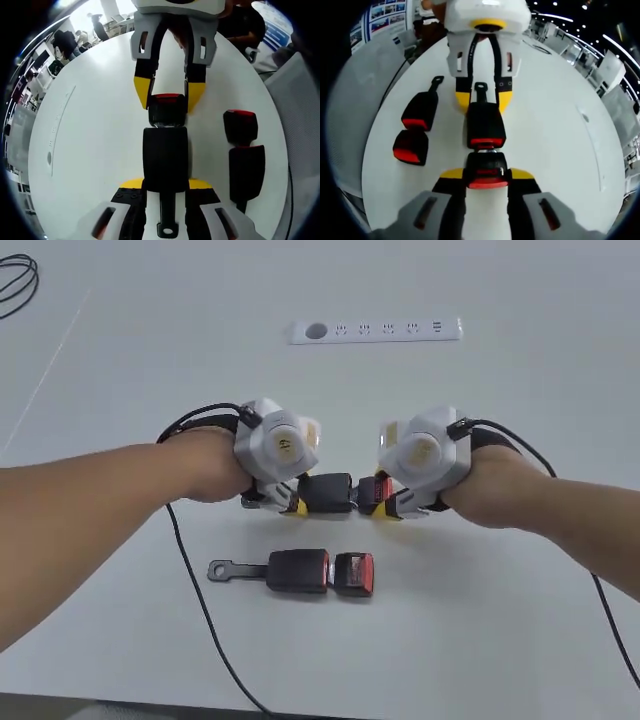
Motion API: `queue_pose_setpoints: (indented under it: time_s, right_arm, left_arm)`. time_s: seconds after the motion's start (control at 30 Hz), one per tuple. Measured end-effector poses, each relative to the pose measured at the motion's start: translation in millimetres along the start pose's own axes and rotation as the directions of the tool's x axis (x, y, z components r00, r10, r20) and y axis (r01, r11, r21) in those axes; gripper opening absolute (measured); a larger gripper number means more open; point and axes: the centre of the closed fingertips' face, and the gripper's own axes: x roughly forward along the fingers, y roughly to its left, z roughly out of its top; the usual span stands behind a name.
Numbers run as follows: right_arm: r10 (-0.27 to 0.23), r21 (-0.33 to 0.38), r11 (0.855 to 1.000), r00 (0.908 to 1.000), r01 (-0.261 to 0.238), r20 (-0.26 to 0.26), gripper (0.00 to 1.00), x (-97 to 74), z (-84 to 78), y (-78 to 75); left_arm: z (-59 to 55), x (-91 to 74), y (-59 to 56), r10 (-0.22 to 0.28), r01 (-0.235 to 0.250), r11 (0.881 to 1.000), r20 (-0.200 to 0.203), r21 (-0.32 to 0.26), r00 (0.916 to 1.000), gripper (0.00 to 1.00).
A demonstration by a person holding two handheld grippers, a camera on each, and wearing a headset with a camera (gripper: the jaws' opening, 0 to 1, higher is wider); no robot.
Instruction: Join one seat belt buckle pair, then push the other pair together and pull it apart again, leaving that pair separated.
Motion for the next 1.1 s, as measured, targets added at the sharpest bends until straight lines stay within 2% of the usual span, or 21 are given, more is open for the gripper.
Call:
queue_pose_setpoints:
  time_s: [0.23, 0.37, 0.57, 0.83, 1.1]
  right_arm:
    - [-0.010, 0.020, 1.000, 0.9999, 0.010, 0.003, 0.30, -5.3, -7.4, 1.4]
    - [-0.014, 0.046, 0.999, 0.9999, 0.013, 0.009, 0.30, -9.8, -14.2, 2.1]
    - [-0.020, 0.022, 1.000, 0.9998, 0.020, 0.002, 0.31, -11.9, -16.8, 4.9]
    - [-0.029, 0.042, 0.999, 0.9993, 0.030, -0.022, 0.31, -28.3, -41.4, 4.5]
    - [-0.045, 0.058, 0.997, 0.9978, 0.047, -0.049, 0.32, -49.9, -76.9, 3.4]
  left_arm:
    - [-0.3, 0.0, -0.2, 0.005, -0.005, 1.000, -0.017, 0.009, 0.9998, 0.29]
    - [-0.4, -0.3, -0.1, 0.003, -0.003, 1.000, -0.012, 0.004, 0.9999, 0.29]
    - [0.3, -0.3, -0.9, -0.004, 0.005, 1.000, -0.027, 0.025, 0.9996, 0.29]
    - [0.5, 0.3, -0.2, -0.006, 0.007, 1.000, -0.040, 0.022, 0.9992, 0.30]
    - [0.9, 0.3, -0.1, -0.011, 0.011, 1.000, -0.039, 0.014, 0.9992, 0.30]
